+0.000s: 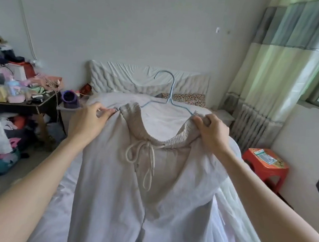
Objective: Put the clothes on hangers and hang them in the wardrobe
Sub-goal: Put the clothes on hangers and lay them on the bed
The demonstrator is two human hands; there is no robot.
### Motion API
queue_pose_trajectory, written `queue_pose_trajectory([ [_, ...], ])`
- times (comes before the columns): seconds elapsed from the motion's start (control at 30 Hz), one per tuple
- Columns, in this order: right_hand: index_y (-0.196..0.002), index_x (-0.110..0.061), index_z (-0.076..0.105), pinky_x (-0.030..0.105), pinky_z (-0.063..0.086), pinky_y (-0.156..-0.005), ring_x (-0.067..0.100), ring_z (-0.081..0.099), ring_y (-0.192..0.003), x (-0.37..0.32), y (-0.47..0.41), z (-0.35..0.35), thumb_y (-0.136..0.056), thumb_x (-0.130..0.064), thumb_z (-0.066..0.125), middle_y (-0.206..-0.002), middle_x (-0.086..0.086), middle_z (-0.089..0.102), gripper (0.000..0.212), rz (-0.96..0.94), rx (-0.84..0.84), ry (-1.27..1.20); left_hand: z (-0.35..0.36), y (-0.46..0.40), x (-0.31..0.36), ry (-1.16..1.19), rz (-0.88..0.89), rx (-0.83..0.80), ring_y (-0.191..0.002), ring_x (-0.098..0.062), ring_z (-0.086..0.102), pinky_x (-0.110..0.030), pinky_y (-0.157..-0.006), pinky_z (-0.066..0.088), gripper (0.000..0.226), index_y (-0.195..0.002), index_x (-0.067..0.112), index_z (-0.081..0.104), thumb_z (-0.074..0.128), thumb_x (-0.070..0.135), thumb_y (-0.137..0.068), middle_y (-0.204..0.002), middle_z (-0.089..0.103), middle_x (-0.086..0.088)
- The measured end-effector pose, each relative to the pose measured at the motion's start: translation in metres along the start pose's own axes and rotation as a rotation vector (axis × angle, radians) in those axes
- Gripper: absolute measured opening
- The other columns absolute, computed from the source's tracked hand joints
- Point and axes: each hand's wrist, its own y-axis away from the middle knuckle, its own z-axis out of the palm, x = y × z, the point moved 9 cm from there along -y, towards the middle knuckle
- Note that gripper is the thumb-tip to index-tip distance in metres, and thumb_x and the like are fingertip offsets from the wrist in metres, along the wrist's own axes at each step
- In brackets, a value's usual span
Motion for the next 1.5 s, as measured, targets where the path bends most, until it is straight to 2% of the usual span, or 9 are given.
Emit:
queue_pose_trajectory([
  [0.4, -0.062, -0.018, 0.041, 0.033, 0.032, -0.067, 0.026, 0.05, -0.079, 0.165, -0.067, 0.283, -0.088, -0.045, 0.054, -0.079, 0.01, 0.055, 0.04, 0.326, -0.386, 0.108, 0.264, -0.042, -0.188, -0.213, -0.165, -0.273, -0.093, -0.035, 0.059, -0.04, -0.073, 0.044, 0.032, -0.082, 0.013, 0.058, 0.055, 0.044, -0.088, -0.097, 0.068, -0.013],
  [0.47, -0.086, -0.014, 0.062, 0.034, 0.039, -0.075, 0.029, 0.057, -0.094, 0.184, -0.069, 0.306, -0.091, -0.038, 0.053, -0.096, 0.014, 0.064, 0.026, 0.355, -0.439, 0.112, 0.289, -0.04, -0.206, -0.259, -0.187, -0.306, -0.099, -0.037, 0.055, -0.042, -0.08, 0.042, 0.029, -0.091, 0.013, 0.061, 0.053, 0.041, -0.089, -0.102, 0.066, -0.015],
  [0.53, -0.122, -0.012, 0.056, 0.034, 0.042, -0.089, 0.029, 0.054, -0.112, 0.197, -0.064, 0.32, -0.092, -0.034, 0.053, -0.121, 0.013, 0.06, 0.038, 0.356, -0.504, 0.133, 0.316, -0.027, -0.228, -0.312, -0.277, -0.45, -0.114, -0.037, 0.046, -0.046, -0.09, 0.037, 0.036, -0.118, 0.015, 0.055, 0.047, 0.038, -0.092, -0.121, 0.057, -0.016],
  [0.7, -0.136, -0.013, 0.041, 0.035, 0.029, -0.104, 0.025, 0.04, -0.129, 0.205, -0.026, 0.317, -0.093, -0.033, 0.051, -0.139, 0.009, 0.046, 0.049, 0.197, -0.582, 0.259, 0.343, 0.024, -0.225, -0.283, -0.198, -0.642, -0.131, -0.033, 0.032, -0.046, -0.101, 0.032, 0.056, -0.143, 0.015, 0.033, 0.05, 0.034, -0.092, -0.145, 0.037, -0.011],
  [0.97, -0.146, -0.023, 0.024, 0.041, 0.004, -0.116, 0.018, 0.015, -0.143, 0.24, 0.088, 0.239, -0.095, -0.045, 0.039, -0.153, 0.0, 0.024, 0.057, 0.15, -0.665, 0.479, 0.367, 0.127, -0.13, -0.13, 0.179, -0.764, -0.114, -0.038, 0.049, -0.051, -0.086, 0.048, 0.056, -0.124, 0.012, 0.051, 0.041, 0.043, -0.078, -0.124, 0.055, -0.023],
  [1.13, -0.13, -0.016, 0.053, 0.054, 0.032, -0.104, 0.029, 0.05, -0.124, 0.274, 0.17, 0.117, -0.083, -0.047, 0.061, -0.134, 0.009, 0.053, 0.056, 0.223, -0.522, 0.672, 0.366, 0.212, -0.023, -0.079, 0.45, -0.855, -0.127, -0.028, 0.031, -0.042, -0.101, 0.025, 0.055, -0.13, 0.021, 0.039, 0.038, 0.044, -0.08, -0.132, 0.052, -0.015],
  [1.23, -0.126, -0.016, 0.055, 0.055, 0.035, -0.099, 0.031, 0.052, -0.121, 0.298, 0.225, 0.024, -0.087, -0.054, 0.04, -0.131, 0.01, 0.056, 0.056, 0.42, -0.437, 0.728, 0.358, 0.269, 0.049, -0.06, 0.601, -0.925, -0.13, -0.025, 0.027, -0.04, -0.105, 0.018, 0.056, -0.135, 0.024, 0.039, 0.037, 0.044, -0.083, -0.137, 0.048, -0.011],
  [1.33, -0.127, -0.016, 0.053, 0.057, 0.036, -0.097, 0.032, 0.053, -0.12, 0.307, 0.291, -0.057, -0.092, -0.06, 0.016, -0.131, 0.011, 0.056, 0.067, 0.552, -0.366, 0.741, 0.346, 0.327, 0.114, -0.007, 0.695, -0.989, -0.131, -0.025, 0.028, -0.046, -0.105, 0.032, 0.056, -0.135, 0.022, 0.044, 0.036, 0.045, -0.084, -0.138, 0.047, -0.011],
  [1.5, -0.127, -0.014, 0.055, 0.059, 0.036, -0.096, 0.033, 0.054, -0.119, 0.328, 0.411, -0.191, -0.084, -0.055, 0.033, -0.13, 0.013, 0.056, 0.063, 0.772, -0.239, 0.782, 0.324, 0.433, 0.231, 0.07, 0.853, -1.057, -0.129, -0.03, 0.031, -0.057, -0.095, 0.038, 0.056, -0.133, 0.021, 0.04, 0.036, 0.045, -0.084, -0.136, 0.048, -0.015],
])
